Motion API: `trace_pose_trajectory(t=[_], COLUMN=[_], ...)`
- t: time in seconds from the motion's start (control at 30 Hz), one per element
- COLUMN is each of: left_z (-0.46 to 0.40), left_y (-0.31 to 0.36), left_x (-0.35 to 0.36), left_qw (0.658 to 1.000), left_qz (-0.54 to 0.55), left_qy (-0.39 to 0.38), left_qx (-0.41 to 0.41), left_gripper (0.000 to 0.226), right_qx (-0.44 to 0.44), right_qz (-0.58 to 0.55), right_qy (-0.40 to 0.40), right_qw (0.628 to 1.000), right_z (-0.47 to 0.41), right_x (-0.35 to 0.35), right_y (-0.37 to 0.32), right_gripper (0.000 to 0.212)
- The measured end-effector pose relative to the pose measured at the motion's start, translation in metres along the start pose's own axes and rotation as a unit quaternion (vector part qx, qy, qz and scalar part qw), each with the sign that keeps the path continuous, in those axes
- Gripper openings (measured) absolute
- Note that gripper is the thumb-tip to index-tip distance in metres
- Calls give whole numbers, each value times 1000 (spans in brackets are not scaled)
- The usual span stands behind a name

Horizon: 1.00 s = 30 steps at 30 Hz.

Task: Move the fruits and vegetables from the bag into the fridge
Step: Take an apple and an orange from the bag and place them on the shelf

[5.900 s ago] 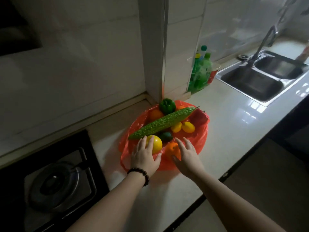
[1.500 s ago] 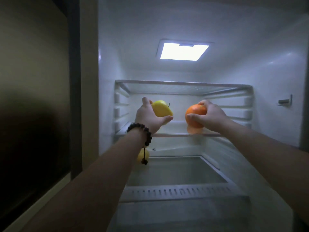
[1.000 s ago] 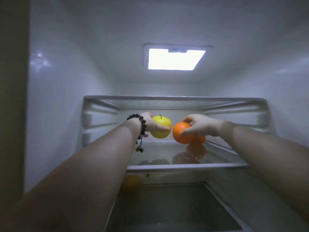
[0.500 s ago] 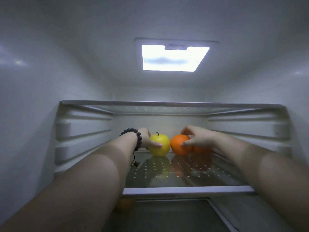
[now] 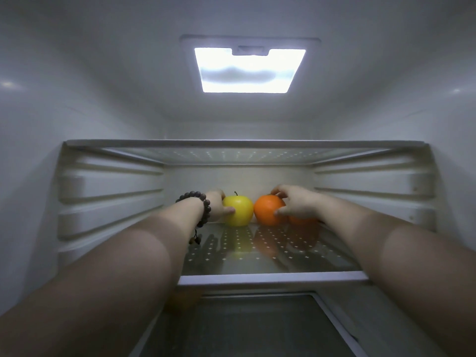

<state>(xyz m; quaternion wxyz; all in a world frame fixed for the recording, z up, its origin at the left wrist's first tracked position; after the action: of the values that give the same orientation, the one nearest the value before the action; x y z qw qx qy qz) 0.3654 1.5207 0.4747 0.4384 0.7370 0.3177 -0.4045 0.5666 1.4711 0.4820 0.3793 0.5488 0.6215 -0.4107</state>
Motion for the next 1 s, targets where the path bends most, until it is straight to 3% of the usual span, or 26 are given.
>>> trace_pose_trajectory(t=[0.13, 0.27, 0.47, 0.7, 1.0], left_z=[6, 20, 56, 107, 198], left_y=[-2, -5, 0, 13, 22], left_x=[-4, -24, -50, -59, -58], left_qw=[1000, 995, 995, 992, 987], left_qz=[23, 91, 71, 105, 104], left_qy=[-5, 47, 70, 67, 104], left_qx=[-5, 4, 5, 36, 58], left_gripper=[78, 90, 82, 79, 72], right_qx=[5, 4, 14, 9, 17], right_qz=[12, 10, 35, 43, -15], right_qy=[-7, 5, -68, -91, -9], right_qw=[1000, 1000, 997, 995, 1000], right_z=[2, 6, 28, 86, 180], right_x=[-3, -18, -43, -56, -57], right_y=[-1, -8, -30, -65, -113], right_gripper=[74, 80, 67, 57, 48])
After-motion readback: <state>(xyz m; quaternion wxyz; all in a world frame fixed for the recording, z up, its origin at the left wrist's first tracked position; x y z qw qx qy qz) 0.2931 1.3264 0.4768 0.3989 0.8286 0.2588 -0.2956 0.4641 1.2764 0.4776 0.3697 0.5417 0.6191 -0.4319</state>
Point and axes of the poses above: each hand's wrist, its own z-axis away from the middle knuckle, its own x-axis out of the palm, y = z × x, the point moved 3 cm from there along -z, towards the middle knuckle, and after that the axes turned 10 degrees about z, right-handed, at the moved point
